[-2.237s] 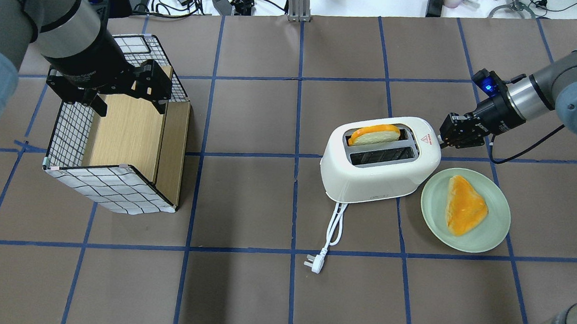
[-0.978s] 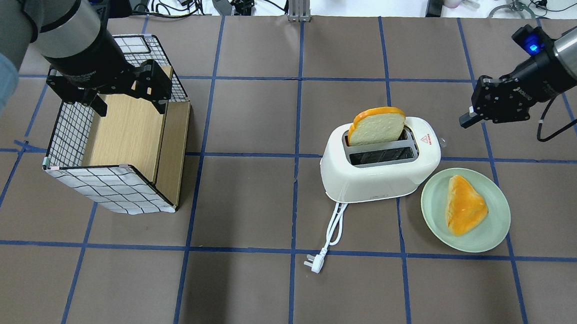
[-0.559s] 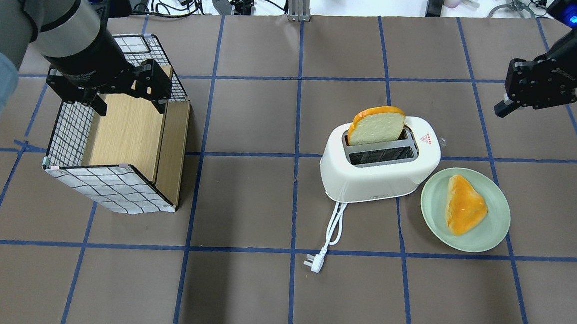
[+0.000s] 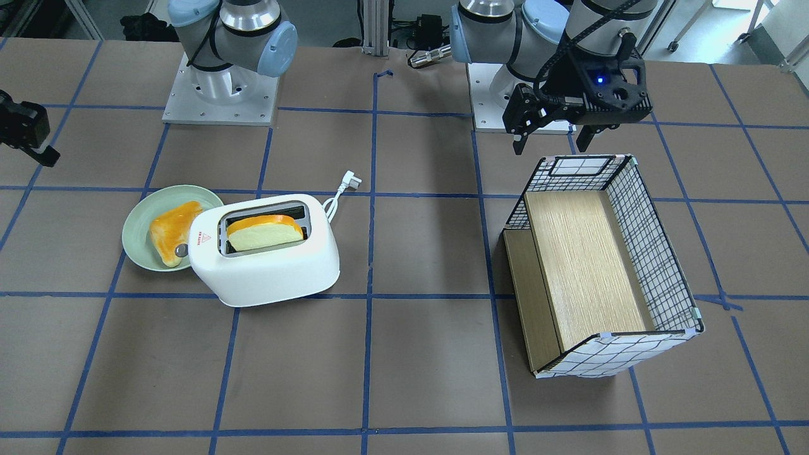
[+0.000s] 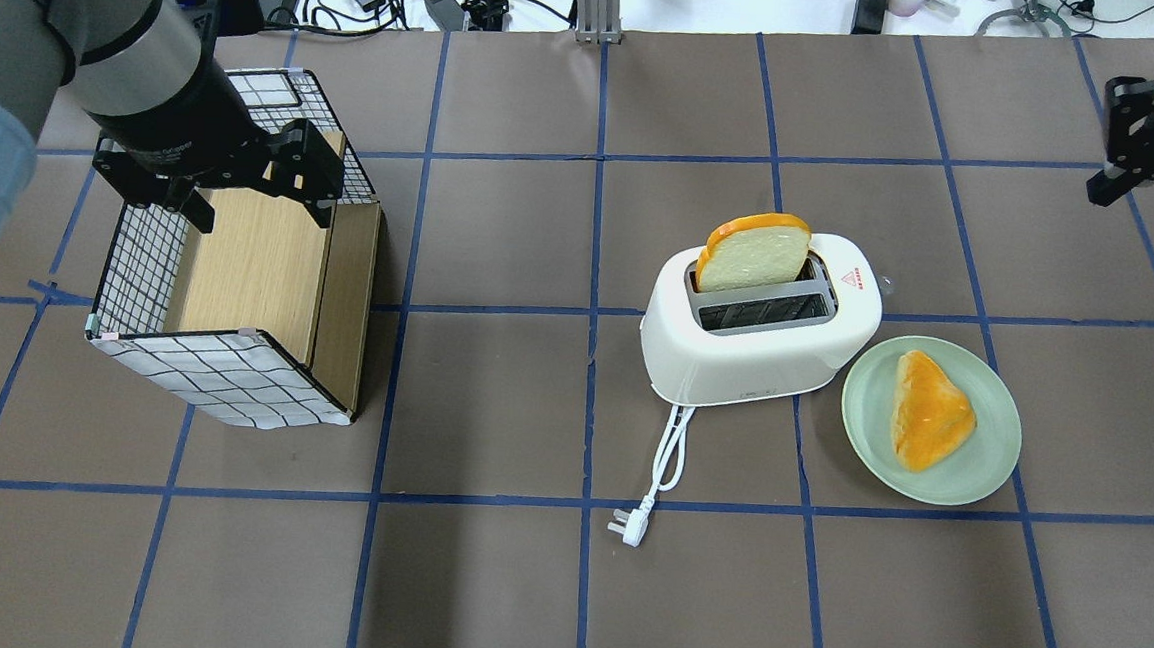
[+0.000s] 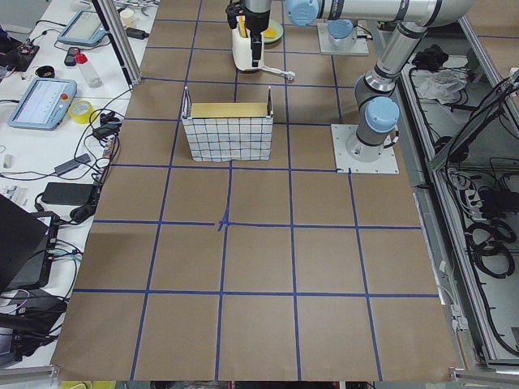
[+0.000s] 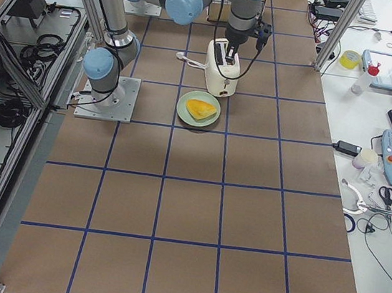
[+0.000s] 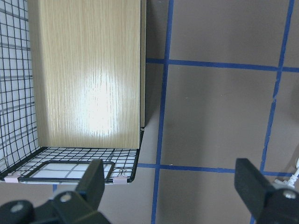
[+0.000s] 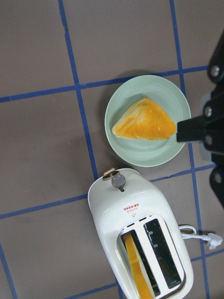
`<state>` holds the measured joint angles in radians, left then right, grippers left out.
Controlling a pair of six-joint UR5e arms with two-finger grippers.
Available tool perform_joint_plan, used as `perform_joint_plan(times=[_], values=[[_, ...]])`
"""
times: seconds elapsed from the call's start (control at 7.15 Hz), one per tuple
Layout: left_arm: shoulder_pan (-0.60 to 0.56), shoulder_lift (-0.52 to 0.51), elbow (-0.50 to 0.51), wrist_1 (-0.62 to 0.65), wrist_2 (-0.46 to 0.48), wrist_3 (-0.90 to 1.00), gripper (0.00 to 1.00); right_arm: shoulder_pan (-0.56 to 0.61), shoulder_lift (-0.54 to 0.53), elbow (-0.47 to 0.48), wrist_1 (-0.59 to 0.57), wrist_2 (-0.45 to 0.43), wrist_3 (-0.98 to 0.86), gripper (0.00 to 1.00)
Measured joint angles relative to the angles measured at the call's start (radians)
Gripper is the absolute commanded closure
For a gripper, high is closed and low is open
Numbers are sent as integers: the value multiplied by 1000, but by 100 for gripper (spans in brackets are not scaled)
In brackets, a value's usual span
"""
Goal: Press toaster with right arm
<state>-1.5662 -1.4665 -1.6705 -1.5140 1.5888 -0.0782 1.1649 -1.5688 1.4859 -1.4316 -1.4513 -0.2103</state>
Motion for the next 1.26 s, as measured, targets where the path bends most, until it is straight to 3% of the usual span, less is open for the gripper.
perform_joint_plan(times=[0.14, 0.7, 1.26], values=[[0, 0, 0, 0, 0, 0, 0, 5, -2, -13, -2, -35, 2, 2], [0, 0, 0, 0, -1, 0, 0, 135, -1, -42, -37, -144, 86, 0], [0, 0, 0, 0, 0, 0, 0, 288, 7, -44, -76, -152, 327, 0]])
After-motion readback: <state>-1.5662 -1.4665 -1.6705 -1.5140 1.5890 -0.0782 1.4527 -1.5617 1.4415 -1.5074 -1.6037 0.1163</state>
